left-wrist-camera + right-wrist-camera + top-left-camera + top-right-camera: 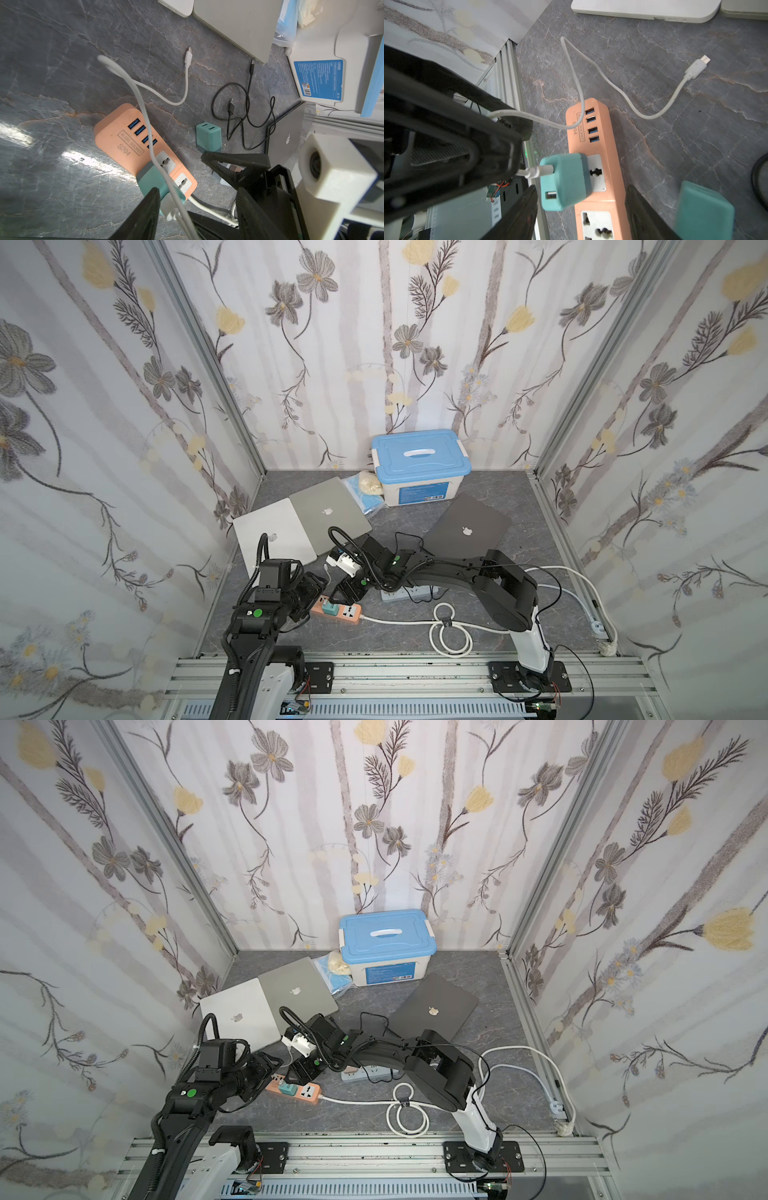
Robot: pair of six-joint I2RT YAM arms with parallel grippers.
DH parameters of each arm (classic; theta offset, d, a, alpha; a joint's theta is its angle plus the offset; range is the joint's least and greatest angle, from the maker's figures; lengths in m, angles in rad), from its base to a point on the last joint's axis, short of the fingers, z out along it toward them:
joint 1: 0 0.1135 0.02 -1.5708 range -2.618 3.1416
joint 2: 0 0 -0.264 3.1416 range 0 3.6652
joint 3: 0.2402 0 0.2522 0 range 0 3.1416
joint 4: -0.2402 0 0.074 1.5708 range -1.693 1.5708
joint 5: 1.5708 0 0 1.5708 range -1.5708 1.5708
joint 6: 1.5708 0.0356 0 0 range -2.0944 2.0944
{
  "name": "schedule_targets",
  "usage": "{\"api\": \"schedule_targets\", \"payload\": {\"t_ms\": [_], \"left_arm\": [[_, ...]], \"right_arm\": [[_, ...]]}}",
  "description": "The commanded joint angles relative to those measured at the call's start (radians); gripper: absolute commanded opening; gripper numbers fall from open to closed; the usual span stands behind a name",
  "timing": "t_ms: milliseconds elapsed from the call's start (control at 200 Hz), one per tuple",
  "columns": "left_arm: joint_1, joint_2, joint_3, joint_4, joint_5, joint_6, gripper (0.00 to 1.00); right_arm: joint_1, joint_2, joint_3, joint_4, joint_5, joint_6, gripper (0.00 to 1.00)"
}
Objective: Unplug the laptop charger
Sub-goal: Remove the charging cable from the plug.
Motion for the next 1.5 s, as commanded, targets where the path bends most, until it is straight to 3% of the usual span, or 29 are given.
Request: {"api": "schedule_targets", "payload": {"t_ms": [0, 255, 400, 609, 1019, 1494], "left_arm": [[-0.004, 0.003, -0.008, 0.035, 0.002, -0.002, 0.59], [-0.005, 0.013, -0.019, 0.057, -0.006, -0.005, 0.50], [-0.005, 0.018, -0.018, 0.062, -0.014, -0.011, 0.34], [-0.005, 0.031, 0.002, 0.048, -0.019, 0.006, 0.20], [-0.005, 0.046, 0.031, 0.050, -0.020, 0.015, 0.02], [-0.005, 0.066, 0.055, 0.053, -0.026, 0.040, 0.00]], "right_arm": [[0.002, 0.013, 0.010, 0.010, 0.013, -0.003, 0.68], [0.002, 0.031, 0.011, -0.001, 0.019, -0.004, 0.68], [0.005, 0.038, 0.010, -0.011, 0.031, -0.004, 0.68], [0.005, 0.044, 0.008, -0.027, 0.067, -0.013, 0.67], [0.011, 0.055, -0.001, -0.030, 0.079, -0.017, 0.67], [0.010, 0.063, -0.018, -0.011, 0.067, -0.004, 0.67]]}}
